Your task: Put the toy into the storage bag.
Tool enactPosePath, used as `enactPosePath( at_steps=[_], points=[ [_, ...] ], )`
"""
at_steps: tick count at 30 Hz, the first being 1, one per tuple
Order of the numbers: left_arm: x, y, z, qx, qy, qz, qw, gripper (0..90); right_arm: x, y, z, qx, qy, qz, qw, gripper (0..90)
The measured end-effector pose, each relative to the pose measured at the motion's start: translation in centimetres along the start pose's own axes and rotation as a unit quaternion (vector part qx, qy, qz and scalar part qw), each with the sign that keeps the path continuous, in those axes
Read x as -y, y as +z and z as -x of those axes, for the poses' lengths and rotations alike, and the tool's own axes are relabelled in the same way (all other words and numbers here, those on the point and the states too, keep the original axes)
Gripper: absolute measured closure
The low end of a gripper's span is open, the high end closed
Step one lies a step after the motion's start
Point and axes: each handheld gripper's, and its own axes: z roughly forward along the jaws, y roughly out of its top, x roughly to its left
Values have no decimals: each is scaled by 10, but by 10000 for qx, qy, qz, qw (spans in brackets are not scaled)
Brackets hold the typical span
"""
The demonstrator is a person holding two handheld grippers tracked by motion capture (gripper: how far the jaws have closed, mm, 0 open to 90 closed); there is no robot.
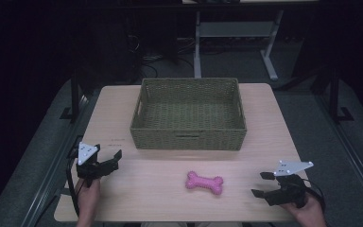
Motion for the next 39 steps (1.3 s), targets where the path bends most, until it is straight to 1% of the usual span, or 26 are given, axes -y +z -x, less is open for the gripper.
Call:
enactPosePath(
  at_steps=[2, 3, 5, 6, 8, 10, 15, 17, 20, 24, 25, 27, 31, 36, 38, 39],
  points=[
    [0, 0, -1, -18, 2, 3, 10000, 137, -1, 1, 0, -12, -24, -6, 10000, 247],
    [0, -1, -1, -5, -15, 9, 10000, 137, -5, 1, -2, -37, -77, -17, 10000, 247],
    [1, -1, -1, -12, -14, 15, 10000, 137, -7, 1, -3, -48, -71, -20, 10000, 246],
    [1, -1, -1, 16, -26, 14, 10000, 137, -13, 2, -6, -105, -84, -19, 9999, 246],
    [1, -1, -1, 0, 13, 13, 10000, 136, -17, 3, -8, -114, -143, -23, 9998, 244],
    [1, -1, 0, 0, 7, 21, 10000, 137, -21, 4, -8, -153, -150, -81, 9997, 231],
    [1, -2, 0, -17, 19, 23, 10000, 137, -29, 5, -10, -219, -230, -113, 9994, 220],
    [1, -2, -1, -25, 4, 31, 10000, 137, -31, 6, -11, -236, -218, -125, 9994, 216],
    [1, -2, -1, -25, -10, 34, 10000, 137, -37, 8, -13, -276, -250, -235, 9990, 209],
    [1, -2, -1, -21, 1, 33, 10000, 136, -42, 9, -14, -286, -333, -275, 9987, 208],
    [1, -1, -1, -12, 14, 43, 10000, 137, -48, 10, -15, -312, -377, -308, 9983, 214],
    [1, -1, -1, -11, 27, 40, 10000, 137, -49, 10, -15, -347, -396, -306, 9981, 220],
    [1, 0, 0, 5, 63, 26, 10000, 137, -60, 12, -18, -404, -526, -411, 9970, 208],
    [0, 0, 2, 18, 101, 37, 9999, 136, -67, 13, -21, -458, -617, -475, 9959, 208],
    [0, 0, 2, 25, 132, 27, 9999, 137, -72, 14, -23, -497, -690, -512, 9951, 207],
    [0, 0, 2, 25, 110, 39, 9999, 137, -73, 14, -24, -495, -695, -528, 9950, 206]
  ],
)
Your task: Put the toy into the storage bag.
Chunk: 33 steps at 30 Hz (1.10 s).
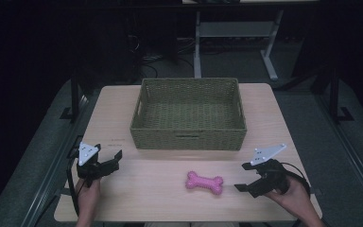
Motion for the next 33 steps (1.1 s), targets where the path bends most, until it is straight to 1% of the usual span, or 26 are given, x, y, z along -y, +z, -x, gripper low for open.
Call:
enactPosePath(
  at_steps=[6, 10, 12, 14, 18, 19, 23, 24, 26, 27, 29, 31, 33],
  points=[
    [0, 0, -1, 5, -9, 6, 10000, 137, -9, 4, 0, -83, -20, -115, 9999, 205],
    [0, 1, -1, 8, -4, 6, 10000, 137, -20, 11, 1, -156, -130, -164, 9997, 211],
    [0, 0, -1, 5, -11, 10, 10000, 136, -22, 11, 1, -174, -134, -171, 9996, 211],
    [0, 0, -2, -1, -30, 13, 10000, 137, -29, 14, 0, -195, -219, -189, 9994, 211],
    [0, 0, -2, 1, -31, 31, 10000, 137, -35, 18, 0, -261, -217, -220, 9992, 211],
    [0, 0, -2, 2, -34, 31, 10000, 137, -36, 19, 0, -264, -261, -220, 9991, 211],
    [0, -1, -4, 9, -39, 18, 10000, 137, -40, 24, -2, -329, -295, -252, 9987, 213],
    [-1, 0, -4, -10, -67, 47, 10000, 137, -45, 27, -4, -326, -397, -310, 9982, 228],
    [-1, 0, -5, -14, -69, 29, 10000, 137, -46, 28, -5, -324, -431, -319, 9980, 229],
    [-1, 0, -5, -37, -73, 37, 10000, 137, -49, 30, -6, -372, -469, -350, 9976, 242],
    [-1, -1, -6, -18, -135, 59, 9999, 137, -56, 34, -7, -420, -547, -407, 9968, 247],
    [-1, 0, -6, -22, -132, 56, 9999, 137, -61, 35, -8, -479, -607, -415, 9961, 269],
    [-1, 0, -5, -27, -97, 45, 9999, 136, -65, 36, -10, -488, -669, -433, 9956, 270]
  ],
)
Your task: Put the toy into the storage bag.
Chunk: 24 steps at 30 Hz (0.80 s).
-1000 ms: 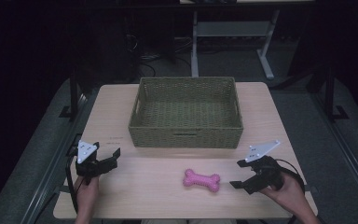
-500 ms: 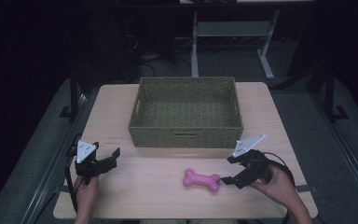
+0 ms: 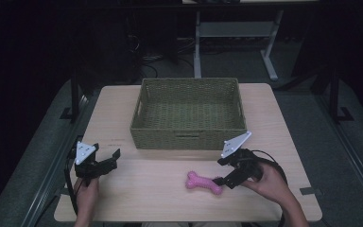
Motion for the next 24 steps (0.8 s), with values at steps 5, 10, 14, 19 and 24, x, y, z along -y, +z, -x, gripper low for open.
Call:
enactPosePath(
  at_steps=[5, 10, 14, 19, 24],
  points=[
    [0, 1, 2, 25, 27, -19, 10000, 137, -10, 5, 0, -78, -73, -84, 9999, 276],
    [0, 1, 0, -7, 24, -8, 10000, 136, -14, 13, 0, -135, -124, -184, 9997, 281],
    [0, 0, -2, -12, -20, -3, 10000, 137, -17, 23, 0, -184, -191, -302, 9992, 292],
    [0, -1, -2, -16, -19, 4, 10000, 137, -20, 33, -2, -246, -235, -415, 9986, 312],
    [0, -1, -2, -11, -40, 16, 10000, 137, -19, 41, -3, -232, -255, -548, 9979, 328]
  ],
)
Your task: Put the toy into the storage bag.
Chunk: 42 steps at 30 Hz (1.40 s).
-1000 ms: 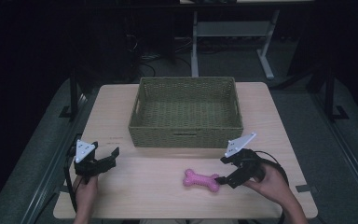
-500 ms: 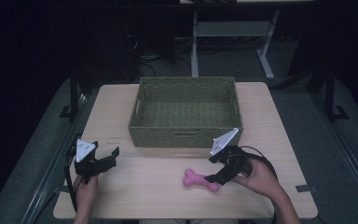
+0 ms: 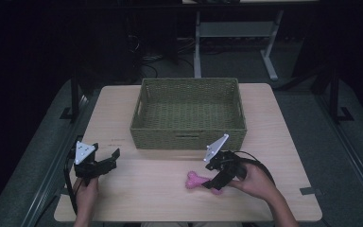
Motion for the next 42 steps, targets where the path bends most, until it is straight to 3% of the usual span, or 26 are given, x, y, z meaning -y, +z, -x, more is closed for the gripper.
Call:
enactPosePath(
  at_steps=[42],
  points=[
    [0, 0, 0, 8, -8, -7, 10000, 137, 1, 31, -3, 85, -261, -492, 9984, 495]
  ],
)
